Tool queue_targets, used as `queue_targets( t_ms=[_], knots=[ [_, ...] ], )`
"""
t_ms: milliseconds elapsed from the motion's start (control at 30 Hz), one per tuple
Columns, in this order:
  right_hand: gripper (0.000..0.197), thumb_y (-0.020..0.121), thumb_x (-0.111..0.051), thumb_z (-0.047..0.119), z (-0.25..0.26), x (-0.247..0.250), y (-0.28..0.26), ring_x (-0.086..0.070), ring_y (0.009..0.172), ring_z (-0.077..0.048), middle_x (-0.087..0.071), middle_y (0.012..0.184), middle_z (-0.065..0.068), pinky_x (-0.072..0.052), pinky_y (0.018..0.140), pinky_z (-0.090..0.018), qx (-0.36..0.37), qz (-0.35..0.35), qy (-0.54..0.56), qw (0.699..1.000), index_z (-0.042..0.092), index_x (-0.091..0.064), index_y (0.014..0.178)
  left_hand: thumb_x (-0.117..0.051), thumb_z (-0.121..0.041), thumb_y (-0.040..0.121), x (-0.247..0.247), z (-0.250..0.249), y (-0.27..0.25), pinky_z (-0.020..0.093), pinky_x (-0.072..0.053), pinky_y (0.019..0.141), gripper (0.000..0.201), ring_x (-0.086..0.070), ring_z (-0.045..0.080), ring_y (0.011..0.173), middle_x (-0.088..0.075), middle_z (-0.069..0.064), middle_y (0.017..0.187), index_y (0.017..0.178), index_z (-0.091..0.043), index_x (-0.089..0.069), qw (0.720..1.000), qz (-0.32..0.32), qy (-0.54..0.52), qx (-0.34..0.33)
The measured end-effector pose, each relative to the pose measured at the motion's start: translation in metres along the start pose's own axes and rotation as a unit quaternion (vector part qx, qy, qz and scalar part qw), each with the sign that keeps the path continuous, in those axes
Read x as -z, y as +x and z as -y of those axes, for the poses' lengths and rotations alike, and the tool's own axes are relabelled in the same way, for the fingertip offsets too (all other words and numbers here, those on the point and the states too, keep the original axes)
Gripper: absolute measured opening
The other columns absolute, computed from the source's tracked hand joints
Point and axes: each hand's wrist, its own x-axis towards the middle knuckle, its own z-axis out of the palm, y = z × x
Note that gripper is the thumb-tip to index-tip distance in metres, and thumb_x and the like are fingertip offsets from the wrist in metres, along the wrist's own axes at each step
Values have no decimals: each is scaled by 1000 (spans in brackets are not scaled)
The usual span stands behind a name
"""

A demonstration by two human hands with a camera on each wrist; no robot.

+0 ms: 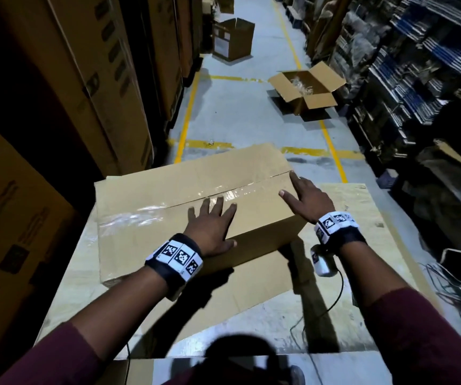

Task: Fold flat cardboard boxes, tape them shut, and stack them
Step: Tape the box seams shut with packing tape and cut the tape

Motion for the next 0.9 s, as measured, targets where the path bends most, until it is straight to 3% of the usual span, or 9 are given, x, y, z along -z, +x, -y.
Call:
queue_targets(
  t_ms=[167,333,400,500,600,667,767,833,900],
  knots=[
    [74,99,-31,68,19,-23,-58,-53,129,-39,-29,162,-10,-47,95,-46,-66,-44,0,997,32,-12,162,-57,-66,88,-13,9,-3,65,-8,117,96,4,36,153,6,1,168,158,-36,1,1000,-24,-1,-20],
    [75,99,-34,67,19,-31,-72,-53,128,-39,-31,160,-12,-47,93,-46,-58,-64,29,996,30,-15,161,-46,-78,85,-19,-10,2,60,-9,119,94,-1,33,153,-2,7,168,158,-31,-11,996,-79,-35,-19],
    [76,99,-36,68,10,-26,-72,-49,135,-35,-32,160,-11,-45,99,-46,-20,-48,70,996,31,-15,161,-46,-75,87,-18,-31,9,58,-11,119,85,-6,31,153,-11,7,167,156,-29,-23,992,-101,-67,-34],
    [67,102,-42,59,-18,-19,-87,-48,136,-27,-40,158,-7,-40,110,-42,22,-37,201,979,29,-24,160,-49,-62,90,-16,-78,21,53,-25,116,63,-28,34,145,-41,8,153,140,-23,-51,967,-170,-142,-124],
    [53,101,-56,42,-68,-25,-112,-62,117,-30,-59,137,-15,-48,100,-38,-54,-116,230,965,13,-50,145,-54,-45,94,-21,-133,30,41,-40,105,39,-47,27,125,-63,5,125,121,-19,-64,917,-235,-209,-245],
    [52,96,-67,34,-115,-32,-131,-58,121,-35,-59,132,-20,-45,99,-38,-154,-127,179,963,5,-55,137,-55,-39,98,-27,-173,35,34,-42,94,28,-51,21,114,-67,1,113,115,-20,-67,906,-218,-225,-285],
    [71,90,-71,46,-174,-40,-160,-43,131,-42,-46,140,-21,-45,101,-48,-312,-56,93,944,8,-46,144,-50,-39,100,-48,-225,47,34,-47,84,26,-57,19,101,-71,-3,105,111,-24,-69,912,-153,-236,-299],
    [90,80,-73,61,-203,-55,-169,-46,128,-41,-47,137,-20,-48,95,-47,-352,-15,87,932,15,-39,149,-49,-40,99,-69,-255,59,36,-50,80,26,-60,18,96,-71,-5,102,109,-26,-68,921,-109,-239,-287],
    [104,72,-79,65,-215,-72,-168,-57,119,-39,-56,131,-21,-51,88,-42,-349,5,136,927,17,-34,152,-51,-39,97,-91,-274,71,37,-52,78,23,-64,19,94,-72,-4,101,108,-27,-68,936,-63,-237,-251]
  ],
)
